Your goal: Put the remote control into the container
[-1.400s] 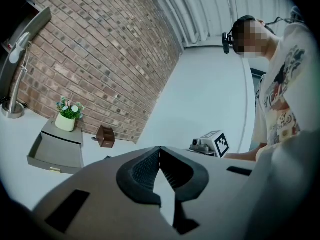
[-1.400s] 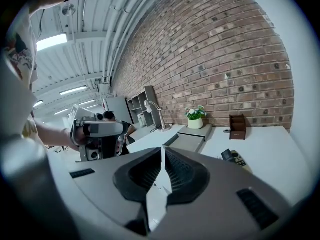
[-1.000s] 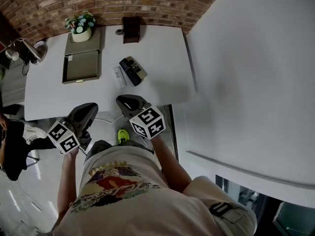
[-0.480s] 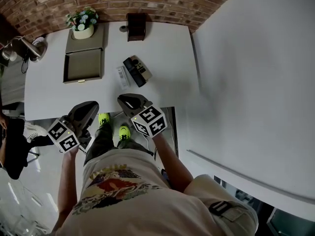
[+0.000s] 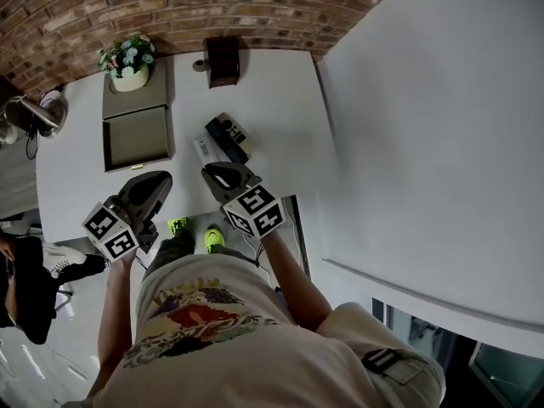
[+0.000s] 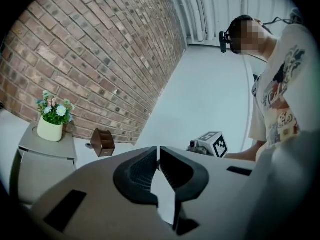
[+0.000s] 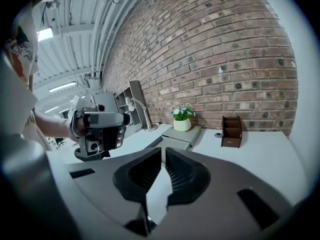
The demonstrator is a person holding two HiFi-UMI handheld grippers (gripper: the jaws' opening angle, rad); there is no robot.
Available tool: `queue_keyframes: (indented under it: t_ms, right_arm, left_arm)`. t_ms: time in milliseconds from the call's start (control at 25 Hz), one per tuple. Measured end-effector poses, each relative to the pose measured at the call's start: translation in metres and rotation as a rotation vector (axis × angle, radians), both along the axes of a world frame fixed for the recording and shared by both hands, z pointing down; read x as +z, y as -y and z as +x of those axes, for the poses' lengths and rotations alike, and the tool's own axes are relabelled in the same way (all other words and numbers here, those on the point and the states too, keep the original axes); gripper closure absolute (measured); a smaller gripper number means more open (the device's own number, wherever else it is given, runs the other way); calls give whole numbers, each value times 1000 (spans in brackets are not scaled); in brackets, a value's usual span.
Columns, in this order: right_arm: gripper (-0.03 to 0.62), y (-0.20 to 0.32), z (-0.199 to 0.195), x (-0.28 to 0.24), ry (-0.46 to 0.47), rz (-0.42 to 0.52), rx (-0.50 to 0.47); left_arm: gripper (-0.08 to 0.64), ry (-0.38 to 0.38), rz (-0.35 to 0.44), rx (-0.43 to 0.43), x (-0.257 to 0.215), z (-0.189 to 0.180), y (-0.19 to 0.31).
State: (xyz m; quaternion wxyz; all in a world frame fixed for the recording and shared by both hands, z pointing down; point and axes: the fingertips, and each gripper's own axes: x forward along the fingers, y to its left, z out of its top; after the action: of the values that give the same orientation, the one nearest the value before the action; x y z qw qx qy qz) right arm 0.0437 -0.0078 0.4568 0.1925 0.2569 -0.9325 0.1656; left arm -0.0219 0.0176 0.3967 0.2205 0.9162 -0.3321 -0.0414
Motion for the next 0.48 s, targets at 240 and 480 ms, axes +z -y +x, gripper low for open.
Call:
queue_keyframes:
  t_ms: [240,480]
  right_arm:
    - [578,23,-12,-6,-32,28,50]
    - [578,34,-21,-5,-112,69,87]
  left_arm:
    - [555,-14,0,52,-2,-10,28]
    - [555,-34,-11,105,0,-17,44]
